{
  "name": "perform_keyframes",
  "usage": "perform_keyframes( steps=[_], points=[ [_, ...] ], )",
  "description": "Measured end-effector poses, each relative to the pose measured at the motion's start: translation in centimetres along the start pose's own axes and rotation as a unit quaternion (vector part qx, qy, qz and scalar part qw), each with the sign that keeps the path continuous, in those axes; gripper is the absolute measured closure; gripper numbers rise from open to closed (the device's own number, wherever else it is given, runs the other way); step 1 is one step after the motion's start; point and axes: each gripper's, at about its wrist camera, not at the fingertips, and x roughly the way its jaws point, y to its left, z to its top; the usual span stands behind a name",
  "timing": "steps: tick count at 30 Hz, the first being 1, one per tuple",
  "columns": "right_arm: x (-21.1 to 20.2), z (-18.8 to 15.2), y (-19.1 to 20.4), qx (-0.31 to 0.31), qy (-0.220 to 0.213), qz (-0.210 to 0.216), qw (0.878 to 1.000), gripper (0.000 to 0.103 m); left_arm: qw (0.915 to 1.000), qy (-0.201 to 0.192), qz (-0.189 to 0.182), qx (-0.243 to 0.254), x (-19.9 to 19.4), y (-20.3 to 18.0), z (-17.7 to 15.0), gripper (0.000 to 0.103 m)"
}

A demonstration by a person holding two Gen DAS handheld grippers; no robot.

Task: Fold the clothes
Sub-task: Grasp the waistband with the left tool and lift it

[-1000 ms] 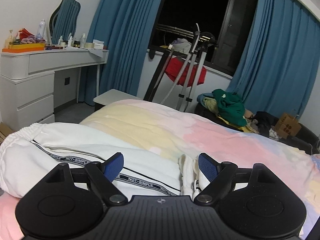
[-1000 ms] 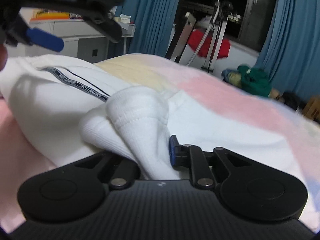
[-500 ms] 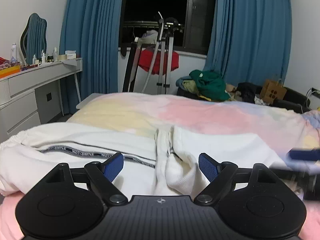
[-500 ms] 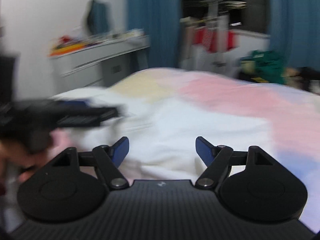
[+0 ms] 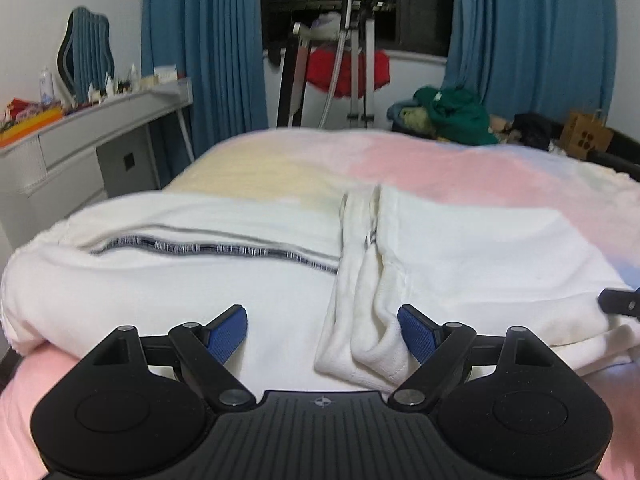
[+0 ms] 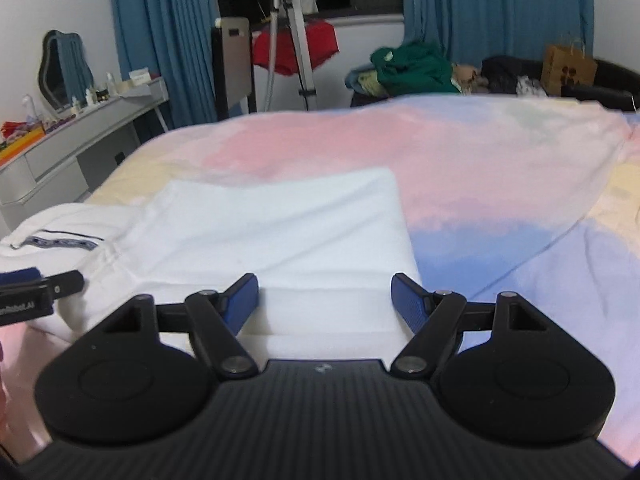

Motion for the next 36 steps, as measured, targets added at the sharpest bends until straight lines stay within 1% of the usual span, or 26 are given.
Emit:
perform_keyframes(
  steps=[2,5,7,8,9,11,12,13,14,15,16,18,20,21,23,24,26,27,28,29,30,31,32,33,35,36],
  points=[
    [0.8,-0.5,0.1,-0.007,0.012,-0.006,1.0,0.026,1.0,0.008,0.0,-0.005,0.2,0.3,0.0,0.018],
    [1.2,-1.1,0.0,-0.008,0.016,-0.006,1.0,0.026,0.9994,0.008,-0.01,-0.032,-0.4,1.4,0.4,0.018],
    [0.9,-1.2,-0.3,-0.003,0.016,-0.003,1.0,0.026,0.9964,0.008,-0.029,-0.079,-1.1,2.9,0.8,0.018],
    [0.8,-1.3,-0.4,-0.001,0.017,-0.001,1.0,0.026,0.9929,0.009,-0.041,-0.111,-1.5,3.9,1.0,0.018],
    [0.7,-1.4,-0.5,0.001,0.017,0.0,1.0,0.026,0.9871,0.009,-0.052,-0.151,-2.1,5.1,1.1,0.018],
    [0.5,-1.3,-0.7,0.003,0.018,0.002,1.0,0.026,0.9728,0.011,-0.054,-0.225,-2.6,8.0,1.0,0.015],
    [0.5,-1.3,-0.8,0.003,0.018,0.002,1.0,0.026,0.9636,0.012,-0.054,-0.262,-2.9,9.4,0.9,0.015],
    [0.5,-1.3,-0.8,0.002,0.018,0.001,1.0,0.026,0.9524,0.02,-0.05,-0.3,-2.9,10.9,0.5,0.015],
    [0.4,-1.2,-0.8,0.001,0.019,0.0,1.0,0.026,0.9395,0.029,-0.047,-0.338,-2.8,12.4,0.1,0.015],
    [0.4,-1.2,-0.8,0.0,0.019,-0.002,1.0,0.026,0.9214,0.041,-0.05,-0.383,-2.5,14.2,-0.5,0.015],
    [0.5,-1.2,-0.7,-0.002,0.02,-0.004,1.0,0.026,0.9013,0.053,-0.052,-0.427,-2.1,16.0,-1.1,0.015],
    [0.4,-1.2,-0.5,-0.004,0.021,-0.008,1.0,0.026,0.8637,0.062,-0.055,-0.497,-1.3,19.1,-2.4,0.015],
    [0.3,-1.2,-0.5,-0.005,0.021,-0.011,1.0,0.026,0.8393,0.067,-0.05,-0.537,-0.2,21.0,-3.2,0.016],
    [0.4,-1.2,-0.5,-0.005,0.021,-0.012,1.0,0.026,0.8288,0.067,-0.055,-0.553,0.6,21.8,-3.3,0.016],
    [0.3,-1.2,-0.5,-0.003,0.021,-0.012,1.0,0.026,0.8079,0.065,-0.063,-0.582,2.2,23.3,-3.5,0.021],
    [0.3,-1.1,-0.5,-0.002,0.02,-0.012,1.0,0.026,0.8088,0.059,-0.053,-0.583,2.7,23.9,-3.2,0.023],
    [0.1,-1.0,-0.5,-0.004,0.015,-0.012,1.0,0.026,0.8103,0.046,-0.034,-0.583,3.6,24.9,-2.8,0.044],
    [0.0,-1.0,-0.5,-0.006,0.011,-0.012,1.0,0.027,0.8111,0.04,-0.024,-0.583,4.1,25.5,-2.5,0.048],
    [0.0,-1.0,-0.4,-0.01,0.007,-0.011,1.0,0.027,0.8143,0.038,-0.019,-0.579,4.5,25.9,-2.5,0.056],
    [0.0,-0.9,-0.3,-0.014,0.004,-0.01,1.0,0.027,0.8141,0.031,-0.021,-0.58,4.6,26.2,-2.4,0.063],
    [0.0,-0.9,-0.1,-0.019,0.002,-0.008,1.0,0.027,0.8155,0.026,-0.02,-0.578,4.6,26.4,-2.4,0.066],
    [0.1,-0.9,0.0,-0.025,0.003,-0.007,1.0,0.026,0.8175,0.02,-0.02,-0.575,4.6,26.5,-2.3,0.073],
    [0.4,-1.0,0.1,-0.029,0.006,-0.007,1.0,0.025,0.8267,0.015,-0.013,-0.562,4.5,26.3,-1.8,0.077],
    [0.8,-1.2,0.1,-0.032,0.013,-0.007,0.999,0.025,0.8365,0.01,-0.006,-0.548,4.3,26.0,-1.2,0.078],
    [1.3,-1.5,0.0,-0.033,0.028,-0.003,0.999,0.025,0.8772,-0.006,0.027,-0.479,3.6,24.3,1.0,0.08],
    [1.4,-1.5,0.0,-0.032,0.03,-0.002,0.999,0.024,0.8951,-0.014,0.044,-0.443,3.2,23.4,2.1,0.08]
  ],
)
